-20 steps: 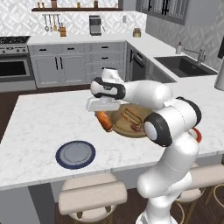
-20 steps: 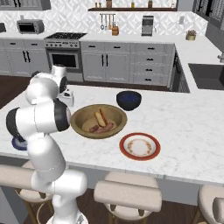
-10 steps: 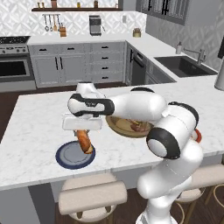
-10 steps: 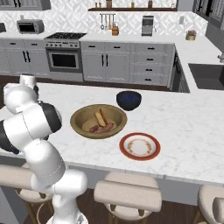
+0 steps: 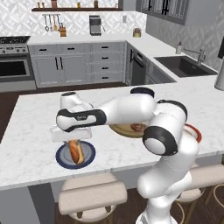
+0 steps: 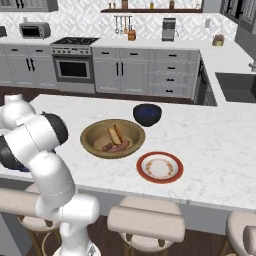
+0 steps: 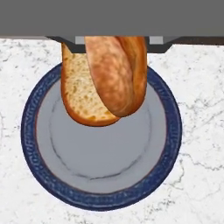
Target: Place one bun and one sausage from the bowl on each plate.
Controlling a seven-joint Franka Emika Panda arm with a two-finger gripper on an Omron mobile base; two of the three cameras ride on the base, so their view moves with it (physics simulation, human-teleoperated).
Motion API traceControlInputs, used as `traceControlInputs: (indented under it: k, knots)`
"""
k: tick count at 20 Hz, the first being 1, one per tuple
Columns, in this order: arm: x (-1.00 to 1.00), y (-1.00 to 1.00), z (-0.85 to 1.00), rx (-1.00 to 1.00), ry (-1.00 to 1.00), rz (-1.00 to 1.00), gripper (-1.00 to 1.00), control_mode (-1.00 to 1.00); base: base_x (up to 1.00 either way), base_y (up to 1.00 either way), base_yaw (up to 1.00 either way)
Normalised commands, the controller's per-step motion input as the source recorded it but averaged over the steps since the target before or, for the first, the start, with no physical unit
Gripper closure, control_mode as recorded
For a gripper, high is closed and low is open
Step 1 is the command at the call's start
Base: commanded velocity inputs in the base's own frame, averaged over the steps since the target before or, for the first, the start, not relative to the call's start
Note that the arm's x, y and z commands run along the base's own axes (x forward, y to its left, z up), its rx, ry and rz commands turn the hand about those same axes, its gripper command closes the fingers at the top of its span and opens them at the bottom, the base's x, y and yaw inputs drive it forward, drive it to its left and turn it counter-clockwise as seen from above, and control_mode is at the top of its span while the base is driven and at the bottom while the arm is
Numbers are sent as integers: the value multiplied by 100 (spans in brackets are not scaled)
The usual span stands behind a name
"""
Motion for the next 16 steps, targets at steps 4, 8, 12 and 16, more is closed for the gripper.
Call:
traceControlInputs:
  k: [4, 8, 12, 16]
  knots:
    - [42, 41, -12, -5, 0, 0, 100, -100, 0, 0, 0]
    - [0, 28, -27, -2, 0, 0, 100, -100, 0, 0, 0]
    - [1, 0, -11, 0, -2, 0, 100, -100, 0, 0, 0]
    - [0, 0, -21, 0, 0, 0, 100, -100, 0, 0, 0]
